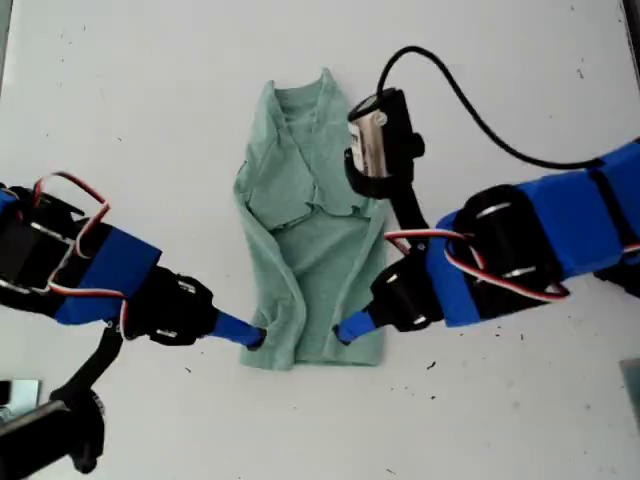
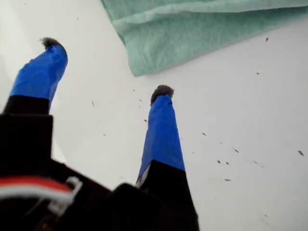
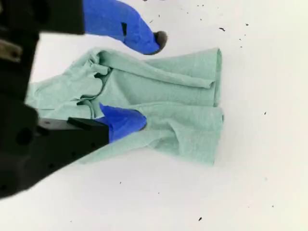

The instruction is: Fold t shirt

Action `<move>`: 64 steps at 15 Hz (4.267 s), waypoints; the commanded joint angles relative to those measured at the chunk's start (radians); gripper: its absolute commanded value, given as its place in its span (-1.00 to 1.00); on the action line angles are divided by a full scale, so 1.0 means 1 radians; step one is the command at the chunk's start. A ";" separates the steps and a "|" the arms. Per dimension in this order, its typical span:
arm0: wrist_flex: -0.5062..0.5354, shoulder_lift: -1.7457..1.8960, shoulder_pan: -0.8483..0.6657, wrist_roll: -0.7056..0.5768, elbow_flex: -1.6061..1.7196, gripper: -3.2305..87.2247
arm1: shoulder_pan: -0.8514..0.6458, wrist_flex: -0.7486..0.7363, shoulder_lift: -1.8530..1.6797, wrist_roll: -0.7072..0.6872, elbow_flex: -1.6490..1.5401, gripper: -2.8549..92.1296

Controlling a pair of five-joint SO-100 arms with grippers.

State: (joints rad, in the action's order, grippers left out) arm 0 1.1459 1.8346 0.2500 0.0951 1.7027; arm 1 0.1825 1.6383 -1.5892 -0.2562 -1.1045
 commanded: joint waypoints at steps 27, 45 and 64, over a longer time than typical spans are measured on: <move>-0.034 -0.503 -0.069 -0.367 -0.707 -0.93 | -0.132 -0.249 0.009 -0.319 0.017 -0.90; -0.426 1.388 -0.811 -0.408 1.181 -0.61 | -0.790 -0.992 -0.857 -0.383 -1.081 -0.61; -0.114 1.769 -0.557 -0.229 1.539 -0.72 | -0.627 -0.305 -1.914 -0.508 -2.003 -0.89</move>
State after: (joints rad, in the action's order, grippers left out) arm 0 1.0308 3.5957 -0.3175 -0.1457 3.2290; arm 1 -0.4372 1.3315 -3.4990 -0.7240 -3.0434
